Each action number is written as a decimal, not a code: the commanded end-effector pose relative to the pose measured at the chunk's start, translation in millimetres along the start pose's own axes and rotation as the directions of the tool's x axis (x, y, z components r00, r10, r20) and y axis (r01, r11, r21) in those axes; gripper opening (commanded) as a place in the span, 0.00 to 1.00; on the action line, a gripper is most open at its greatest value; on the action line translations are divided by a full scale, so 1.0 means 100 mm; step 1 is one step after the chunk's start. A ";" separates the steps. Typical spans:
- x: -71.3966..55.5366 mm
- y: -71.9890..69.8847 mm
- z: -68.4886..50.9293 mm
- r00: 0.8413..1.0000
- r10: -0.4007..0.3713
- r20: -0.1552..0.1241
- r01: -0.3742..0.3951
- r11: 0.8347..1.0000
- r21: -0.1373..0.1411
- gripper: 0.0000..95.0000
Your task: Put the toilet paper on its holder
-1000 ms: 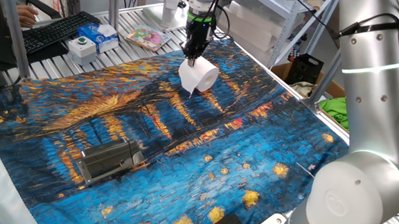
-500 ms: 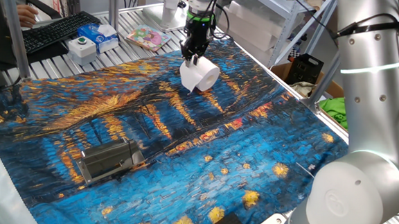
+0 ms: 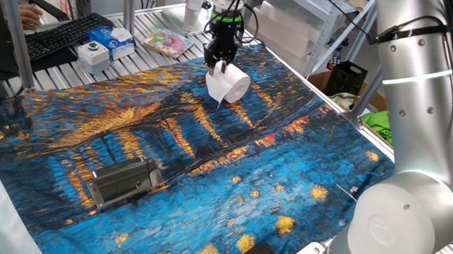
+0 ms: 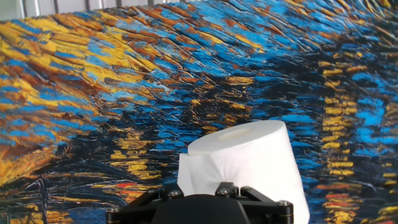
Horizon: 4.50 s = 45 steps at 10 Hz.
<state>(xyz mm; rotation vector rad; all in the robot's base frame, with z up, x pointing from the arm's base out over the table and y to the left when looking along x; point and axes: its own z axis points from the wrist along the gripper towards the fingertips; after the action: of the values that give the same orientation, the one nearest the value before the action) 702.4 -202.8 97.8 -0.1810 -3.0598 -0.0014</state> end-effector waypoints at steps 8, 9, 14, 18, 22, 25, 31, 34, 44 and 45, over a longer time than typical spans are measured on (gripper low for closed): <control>0.00 -0.01 0.01 1.000 0.012 -0.024 -0.012 1.000 -0.010 0.60; 0.01 0.01 0.00 1.000 0.012 -0.025 -0.012 1.000 -0.010 0.60; 0.10 0.14 0.03 0.999 0.041 -0.022 -0.041 0.999 -0.006 0.60; 0.22 0.26 0.02 0.997 0.070 -0.020 -0.070 0.998 -0.009 0.60; 0.23 0.25 -0.01 0.997 0.072 -0.016 -0.072 0.997 -0.003 0.60; 0.23 0.25 -0.04 0.998 0.067 -0.015 -0.067 0.998 0.001 0.60; 0.23 0.25 -0.04 1.000 0.020 -0.008 -0.019 0.998 0.064 0.60; 0.23 0.25 -0.04 1.000 -0.002 -0.017 0.004 0.995 0.102 0.80; 0.23 0.25 -0.04 0.991 -0.132 -0.031 0.135 0.985 0.111 0.80; 0.23 0.25 -0.04 0.989 -0.143 -0.030 0.146 0.983 0.110 0.80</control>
<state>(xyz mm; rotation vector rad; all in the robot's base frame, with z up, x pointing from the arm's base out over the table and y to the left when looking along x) 682.7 -176.2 102.8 0.0481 -3.0307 0.1585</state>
